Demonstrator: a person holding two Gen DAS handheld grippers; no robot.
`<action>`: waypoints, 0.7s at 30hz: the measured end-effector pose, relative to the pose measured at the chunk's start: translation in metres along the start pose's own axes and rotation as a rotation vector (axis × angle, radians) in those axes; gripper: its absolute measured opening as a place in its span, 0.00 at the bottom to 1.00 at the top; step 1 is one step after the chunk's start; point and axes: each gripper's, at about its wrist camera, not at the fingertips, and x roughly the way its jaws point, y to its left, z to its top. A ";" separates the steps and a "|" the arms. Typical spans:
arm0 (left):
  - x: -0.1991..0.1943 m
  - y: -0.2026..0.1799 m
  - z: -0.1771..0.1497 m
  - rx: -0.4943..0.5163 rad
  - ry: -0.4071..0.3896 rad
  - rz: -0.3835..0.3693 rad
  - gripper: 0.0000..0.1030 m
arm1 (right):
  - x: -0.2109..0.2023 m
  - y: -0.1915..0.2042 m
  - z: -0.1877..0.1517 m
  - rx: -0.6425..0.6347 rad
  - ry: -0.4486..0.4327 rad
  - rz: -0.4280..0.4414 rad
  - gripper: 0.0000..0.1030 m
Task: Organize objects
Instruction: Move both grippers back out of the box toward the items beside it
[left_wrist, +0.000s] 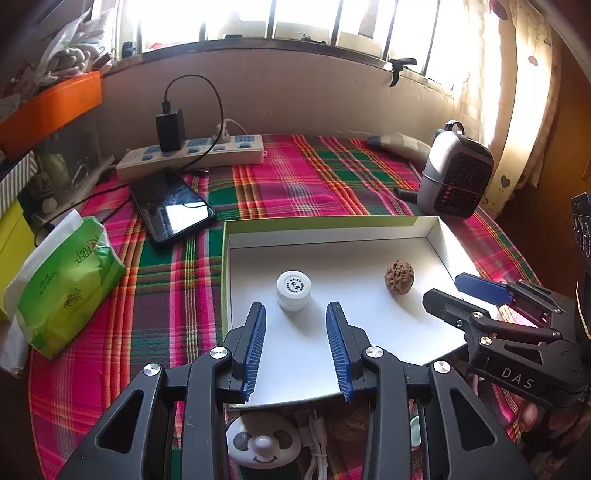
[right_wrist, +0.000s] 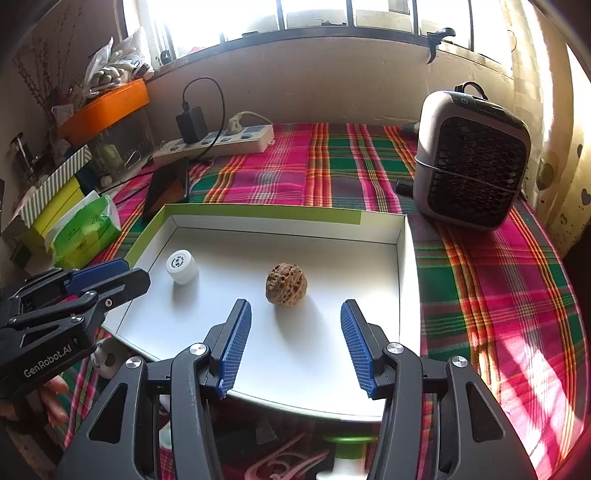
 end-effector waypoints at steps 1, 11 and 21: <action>-0.002 0.000 -0.001 0.000 -0.003 0.000 0.31 | -0.002 0.000 -0.001 0.001 -0.003 0.001 0.50; -0.027 0.017 -0.023 -0.042 -0.027 -0.007 0.31 | -0.031 0.001 -0.021 -0.011 -0.049 -0.010 0.50; -0.040 0.034 -0.052 -0.059 -0.017 -0.020 0.31 | -0.048 -0.010 -0.048 0.007 -0.062 -0.021 0.50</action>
